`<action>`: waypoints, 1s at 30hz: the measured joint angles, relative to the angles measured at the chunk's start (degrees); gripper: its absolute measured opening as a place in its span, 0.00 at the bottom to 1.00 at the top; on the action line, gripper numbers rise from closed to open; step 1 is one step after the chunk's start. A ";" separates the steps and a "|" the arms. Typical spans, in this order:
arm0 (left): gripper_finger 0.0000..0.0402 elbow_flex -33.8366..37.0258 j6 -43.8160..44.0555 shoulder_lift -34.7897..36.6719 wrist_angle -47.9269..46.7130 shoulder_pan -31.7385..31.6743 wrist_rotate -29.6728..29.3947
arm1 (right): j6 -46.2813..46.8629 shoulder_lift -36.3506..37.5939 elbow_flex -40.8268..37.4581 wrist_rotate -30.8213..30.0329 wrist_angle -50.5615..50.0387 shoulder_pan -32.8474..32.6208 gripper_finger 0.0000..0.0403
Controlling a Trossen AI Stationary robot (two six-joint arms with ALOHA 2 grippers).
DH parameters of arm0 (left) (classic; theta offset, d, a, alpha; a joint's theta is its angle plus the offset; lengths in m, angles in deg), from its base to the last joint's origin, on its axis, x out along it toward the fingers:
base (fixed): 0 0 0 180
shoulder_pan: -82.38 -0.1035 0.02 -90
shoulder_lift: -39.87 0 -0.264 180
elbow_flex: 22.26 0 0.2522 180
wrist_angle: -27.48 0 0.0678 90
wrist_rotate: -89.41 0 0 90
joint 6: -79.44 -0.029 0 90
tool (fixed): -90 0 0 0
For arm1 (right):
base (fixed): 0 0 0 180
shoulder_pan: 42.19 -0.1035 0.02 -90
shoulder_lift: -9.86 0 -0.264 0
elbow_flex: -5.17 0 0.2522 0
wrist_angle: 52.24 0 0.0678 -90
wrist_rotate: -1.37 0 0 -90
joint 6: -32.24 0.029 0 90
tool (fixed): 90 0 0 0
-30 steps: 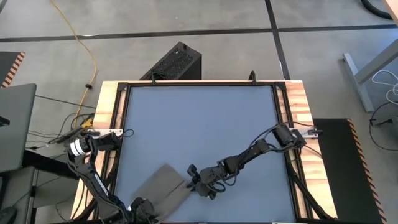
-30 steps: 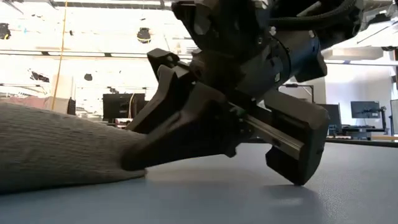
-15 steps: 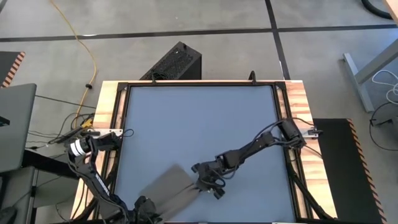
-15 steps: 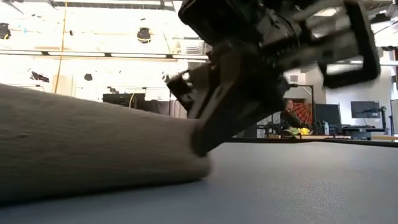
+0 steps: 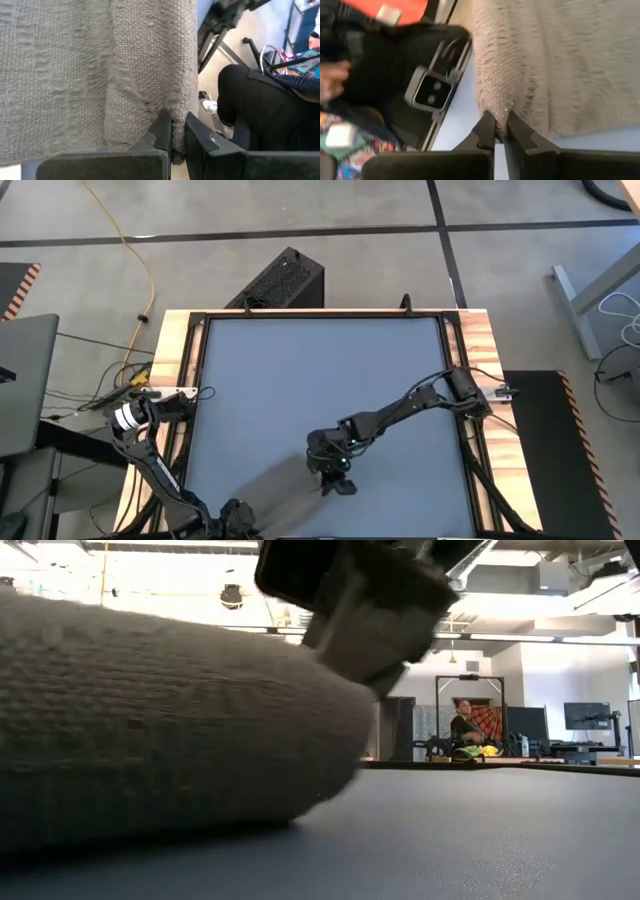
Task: Roll towel into tight, uniform cylinder
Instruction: Roll the gray towel
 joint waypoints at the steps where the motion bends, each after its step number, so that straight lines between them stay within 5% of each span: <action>1: 0.02 -0.04 1.37 0.02 -0.80 0.11 0.33 | 1.42 -0.27 0.50 -0.58 0.05 0.48 0.09; 16: 0.04 -0.05 8.06 0.15 -2.83 -0.16 6.12 | 13.82 -10.18 7.81 -0.60 -1.04 5.41 0.09; 30: 0.20 0.03 0.35 4.60 -7.39 -1.99 10.32 | 12.68 -10.22 9.88 -13.71 -5.08 5.40 0.08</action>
